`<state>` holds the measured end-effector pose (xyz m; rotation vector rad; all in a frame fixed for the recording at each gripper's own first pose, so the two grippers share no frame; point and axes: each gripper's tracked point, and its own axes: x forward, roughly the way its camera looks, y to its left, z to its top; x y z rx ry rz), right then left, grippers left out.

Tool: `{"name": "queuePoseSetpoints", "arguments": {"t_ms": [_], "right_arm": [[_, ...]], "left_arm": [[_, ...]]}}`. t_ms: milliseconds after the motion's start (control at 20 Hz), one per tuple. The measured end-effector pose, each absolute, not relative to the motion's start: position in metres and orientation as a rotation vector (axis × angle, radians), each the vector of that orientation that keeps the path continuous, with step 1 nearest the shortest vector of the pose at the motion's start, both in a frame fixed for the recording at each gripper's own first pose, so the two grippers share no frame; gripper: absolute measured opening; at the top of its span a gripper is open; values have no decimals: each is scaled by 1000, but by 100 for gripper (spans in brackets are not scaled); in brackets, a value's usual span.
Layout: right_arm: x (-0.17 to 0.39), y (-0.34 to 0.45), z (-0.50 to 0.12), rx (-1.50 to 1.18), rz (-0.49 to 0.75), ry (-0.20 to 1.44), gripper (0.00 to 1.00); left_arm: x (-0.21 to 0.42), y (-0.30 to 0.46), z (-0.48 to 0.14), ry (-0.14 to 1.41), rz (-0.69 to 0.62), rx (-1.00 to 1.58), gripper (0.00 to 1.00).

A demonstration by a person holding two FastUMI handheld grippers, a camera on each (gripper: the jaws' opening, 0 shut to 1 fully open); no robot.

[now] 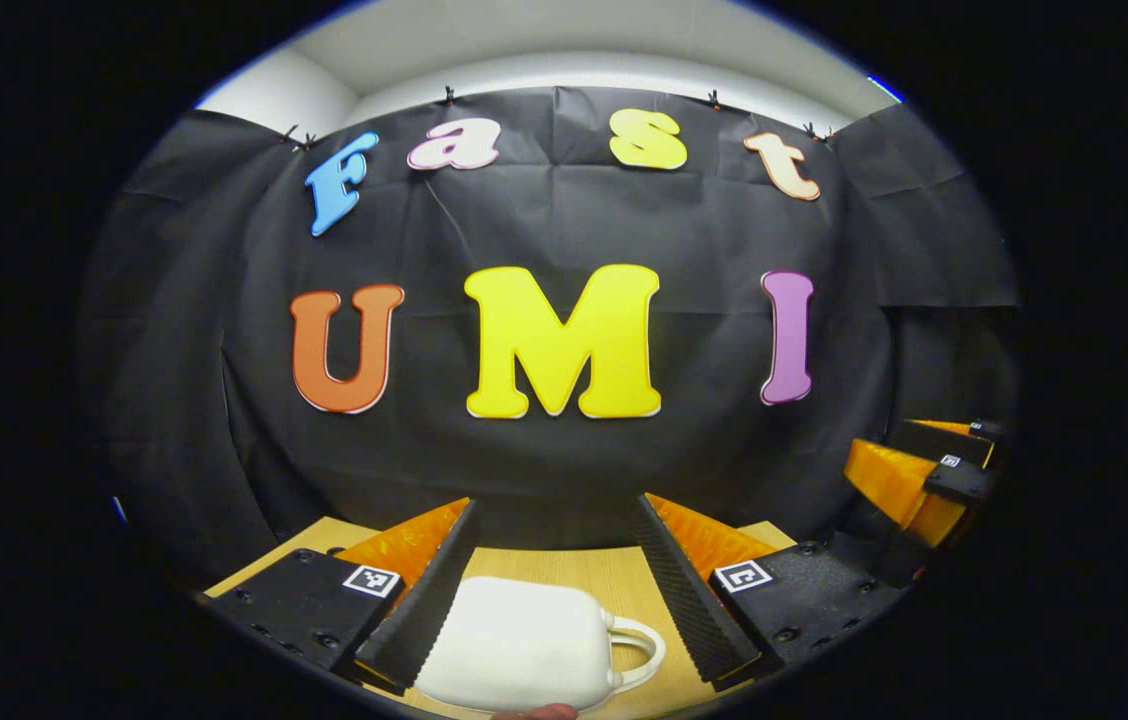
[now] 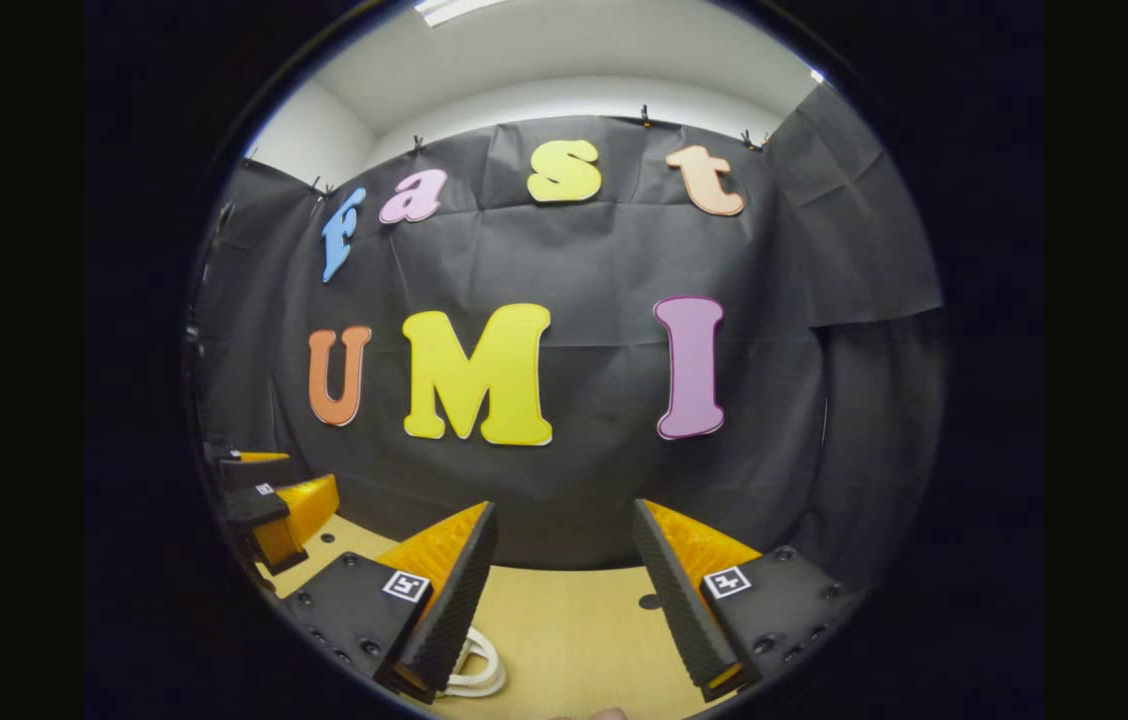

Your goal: First open the suitcase, pack the skin care products into it, and then close the suitcase.

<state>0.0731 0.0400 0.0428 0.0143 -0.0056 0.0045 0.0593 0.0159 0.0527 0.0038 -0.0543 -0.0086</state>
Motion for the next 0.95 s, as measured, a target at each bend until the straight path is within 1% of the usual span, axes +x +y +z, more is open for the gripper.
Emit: {"name": "queuePoseSetpoints", "arguments": {"t_ms": [100,300,600,650,700,950], "right_arm": [[75,43,43,39,5,-4,79],[75,37,41,69,-12,5,81],[67,32,52,56,-28,-14,80],[66,32,54,54,-27,-18,81],[65,32,54,55,-25,-18,79],[63,38,53,52,-2,-2,80]], "left_arm": [[55,20,55,-67,3,9,98],[48,28,56,-61,30,-8,98],[45,26,68,-88,27,-11,98],[44,26,70,-89,23,-11,98],[43,24,71,-90,22,-8,98],[41,18,69,-72,10,-20,98]]}}
